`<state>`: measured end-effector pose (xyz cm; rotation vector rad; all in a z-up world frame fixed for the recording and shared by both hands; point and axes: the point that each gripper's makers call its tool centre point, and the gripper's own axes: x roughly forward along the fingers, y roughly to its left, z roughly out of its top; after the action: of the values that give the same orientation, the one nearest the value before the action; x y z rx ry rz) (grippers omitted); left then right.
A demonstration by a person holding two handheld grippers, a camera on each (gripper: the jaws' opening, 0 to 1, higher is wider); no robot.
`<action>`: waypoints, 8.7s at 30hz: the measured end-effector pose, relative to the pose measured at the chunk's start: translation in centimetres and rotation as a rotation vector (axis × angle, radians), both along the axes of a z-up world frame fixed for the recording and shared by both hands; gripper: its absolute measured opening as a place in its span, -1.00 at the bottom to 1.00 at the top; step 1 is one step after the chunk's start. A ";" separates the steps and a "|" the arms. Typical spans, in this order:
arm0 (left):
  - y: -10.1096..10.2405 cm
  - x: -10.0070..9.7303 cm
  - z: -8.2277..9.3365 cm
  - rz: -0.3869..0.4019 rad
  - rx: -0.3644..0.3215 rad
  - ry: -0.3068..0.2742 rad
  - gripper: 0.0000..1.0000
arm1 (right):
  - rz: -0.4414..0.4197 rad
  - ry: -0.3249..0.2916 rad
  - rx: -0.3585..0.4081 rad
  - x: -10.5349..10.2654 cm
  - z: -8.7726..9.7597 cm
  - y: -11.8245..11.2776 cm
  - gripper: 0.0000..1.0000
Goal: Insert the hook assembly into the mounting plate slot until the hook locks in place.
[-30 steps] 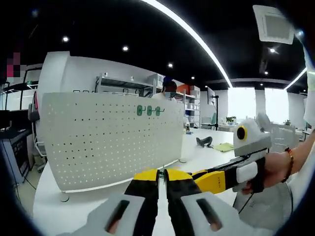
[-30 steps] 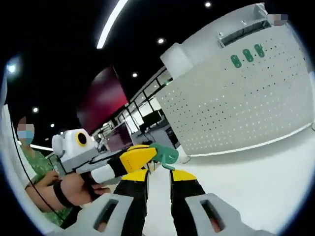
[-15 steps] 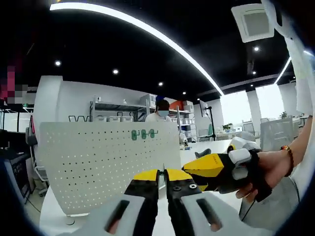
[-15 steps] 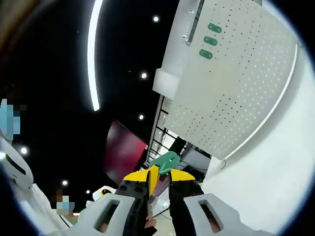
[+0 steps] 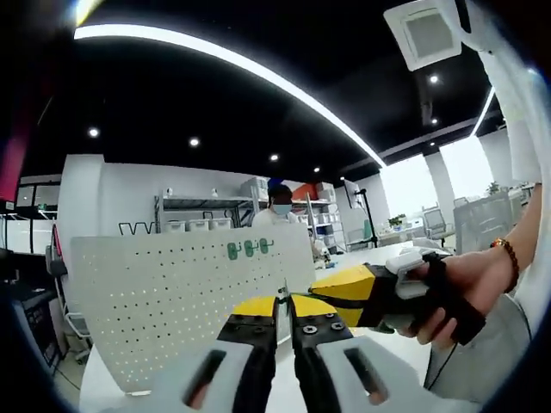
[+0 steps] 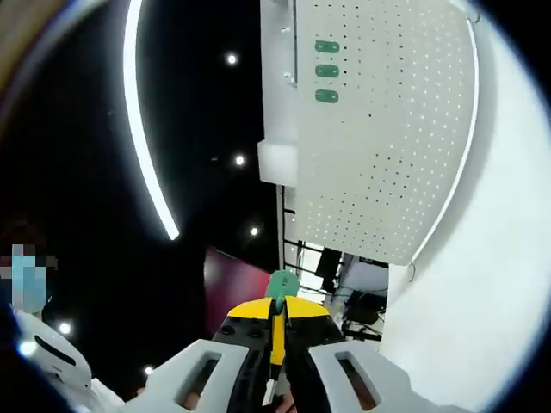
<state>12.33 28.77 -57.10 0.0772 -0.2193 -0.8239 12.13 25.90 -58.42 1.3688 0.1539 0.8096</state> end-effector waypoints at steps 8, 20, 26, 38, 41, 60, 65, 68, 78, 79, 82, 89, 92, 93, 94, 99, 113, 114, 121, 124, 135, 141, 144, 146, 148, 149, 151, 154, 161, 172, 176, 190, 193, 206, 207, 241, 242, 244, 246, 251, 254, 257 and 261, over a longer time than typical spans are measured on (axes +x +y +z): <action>-0.2 0.6 -0.8 0.008 0.010 0.086 -0.86 | -0.064 -0.063 -0.173 0.3 -0.2 -0.1 -0.97; -0.1 0.8 -1.1 0.023 0.055 0.065 -0.93 | -0.122 -0.220 -0.431 0.2 -0.1 0.4 -0.97; -0.3 0.3 -0.7 0.005 0.069 0.015 -0.96 | -0.076 -0.193 -0.410 -0.2 -0.4 0.9 -0.96; -0.4 0.2 -1.0 -0.018 0.109 -0.011 -0.96 | -0.042 -0.165 -0.428 -0.2 -1.1 1.4 -0.98; -0.3 0.4 -1.3 -0.015 0.095 0.020 -0.95 | -0.037 -0.165 -0.458 -0.1 -1.3 1.5 -0.99; 2.8 -0.4 -2.3 0.095 0.074 0.114 -0.84 | -0.135 -0.239 -0.726 2.0 -1.1 0.1 -0.98; 3.5 -0.9 -2.6 0.119 0.066 0.133 -0.72 | -0.180 -0.259 -0.839 3.3 -1.1 -0.9 -0.98; 3.7 -1.5 -2.7 0.115 0.063 0.136 -0.67 | -0.191 -0.258 -0.845 4.0 -0.8 -1.1 -0.98; 3.5 -2.6 -3.6 0.096 0.054 0.182 -0.41 | -0.272 -0.276 -0.928 7.1 0.4 -2.3 -0.99; 3.4 -2.7 -3.6 0.093 0.048 0.191 -0.39 | -0.280 -0.277 -0.936 7.4 0.6 -2.4 -0.99; 3.3 -2.9 -3.7 0.081 0.035 0.212 -0.31 | -0.310 -0.278 -0.987 8.5 0.7 -2.9 -0.99; 3.2 -2.9 -3.8 0.083 0.031 0.216 -0.19 | -0.359 -0.267 -1.055 10.8 1.3 -4.1 -0.99; 3.2 -2.8 -3.7 0.077 0.021 0.221 -0.12 | -0.380 -0.261 -1.082 11.7 1.5 -4.6 -0.99; 3.2 -2.8 -3.7 0.077 0.022 0.221 -0.09 | -0.384 -0.256 -1.091 11.9 1.5 -4.8 -0.99; 3.2 -2.9 -3.6 0.074 0.012 0.224 -0.06 | -0.390 -0.261 -1.101 12.1 1.6 -4.9 -0.99; 3.4 -3.1 -3.6 0.076 0.000 0.243 0.08 | -0.433 -0.254 -1.160 13.4 1.7 -6.0 -0.98; 3.3 -2.8 -4.5 0.091 -0.032 0.311 0.62 | -0.516 -0.231 -1.211 16.9 3.0 -6.9 -0.98; 3.3 -2.8 -4.5 0.089 -0.033 0.316 0.61 | -0.524 -0.230 -1.218 17.5 3.2 -6.9 -0.98; 3.7 -2.7 -5.0 0.100 -0.047 0.322 0.69 | -0.559 -0.238 -1.223 19.1 4.4 -7.0 -0.98; 4.0 -2.4 -5.3 0.110 -0.045 0.335 0.72 | -0.571 -0.244 -1.247 19.9 4.7 -7.1 -0.98; 4.3 -1.7 -5.6 0.118 -0.056 0.347 0.89 | -0.616 -0.249 -1.284 22.3 5.7 -7.5 -0.98; 4.3 -1.6 -5.6 0.113 -0.048 0.346 0.93 | -0.622 -0.252 -1.316 23.4 5.8 -7.4 -0.98; 4.5 -1.3 -5.8 0.119 -0.039 0.353 0.93 | -0.631 -0.245 -1.324 24.3 5.8 -7.5 -0.98; 4.6 -1.2 -5.8 0.119 -0.045 0.354 0.95 | -0.633 -0.239 -1.320 24.7 5.7 -7.5 -0.98; 4.7 -1.1 -5.9 0.122 -0.044 0.357 0.94 | -0.639 -0.237 -1.323 25.1 5.8 -7.6 -0.98; 4.7 -1.1 -6.0 0.122 -0.042 0.359 0.94 | -0.641 -0.234 -1.323 25.3 5.8 -7.6 -0.98; 4.9 -1.0 -6.1 0.124 -0.042 0.362 0.94 | -0.642 -0.234 -1.324 25.6 5.9 -7.6 -0.98; 5.1 -1.0 -6.4 0.124 -0.044 0.372 0.93 | -0.645 -0.228 -1.327 26.1 5.9 -7.6 -0.98; 6.2 -0.6 -6.6 0.144 -0.038 0.378 0.92 | -0.658 -0.224 -1.334 27.7 6.0 -7.9 -0.98; 6.2 -0.4 -6.6 0.139 -0.030 0.377 0.91 | -0.658 -0.208 -1.353 28.8 5.4 -8.0 -0.98; 6.5 -0.5 -6.8 0.146 -0.030 0.383 0.92 | -0.659 -0.207 -1.349 28.9 5.5 -7.9 -0.98; 7.1 -0.4 -7.1 0.166 -0.034 0.394 0.91 | -0.672 -0.185 -1.384 29.4 5.1 -7.9 -0.98; 7.2 -0.5 -7.2 0.168 -0.030 0.398 0.91 | -0.687 -0.199 -1.454 29.4 5.0 -7.7 -0.98; 7.4 -0.7 -6.9 0.179 -0.025 0.391 0.91 | -0.673 -0.186 -1.464 30.0 4.2 -7.6 -0.97; 7.5 -0.7 -6.9 0.181 -0.024 0.393 0.91 | -0.676 -0.186 -1.460 29.9 4.3 -7.7 -0.97; 4.5 -2.6 -5.3 0.114 0.027 0.375 0.91 | -0.516 -0.283 -1.323 23.5 4.4 -7.6 -0.29; 4.5 -2.7 -5.3 0.113 0.028 0.374 0.91 | -0.515 -0.300 -1.328 22.9 4.5 -7.4 -0.26; 4.3 -2.8 -5.3 0.103 0.030 0.376 0.91 | -0.514 -0.307 -1.314 22.1 4.6 -7.4 -0.20; 4.2 -3.1 -5.2 0.097 0.034 0.376 0.91 | -0.515 -0.326 -1.298 21.1 4.8 -7.2 -0.14; 4.3 -3.5 -5.4 0.073 0.022 0.380 0.91 | -0.458 -0.364 -1.286 18.7 4.3 -6.4 0.04; 4.3 -3.8 -5.5 0.064 0.028 0.382 0.90 | -0.444 -0.372 -1.268 16.8 4.1 -6.5 0.11; 4.3 -4.2 -5.2 0.050 0.020 0.379 0.93 | -0.431 -0.385 -1.240 15.1 4.2 -6.5 0.16; 4.3 -4.4 -5.2 0.039 0.033 0.385 0.93 | -0.416 -0.415 -1.244 13.1 4.1 -6.4 0.22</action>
<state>7.95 33.06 -62.34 -0.0470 0.1576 -0.7878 25.21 19.52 -54.33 0.0354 0.0210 0.4526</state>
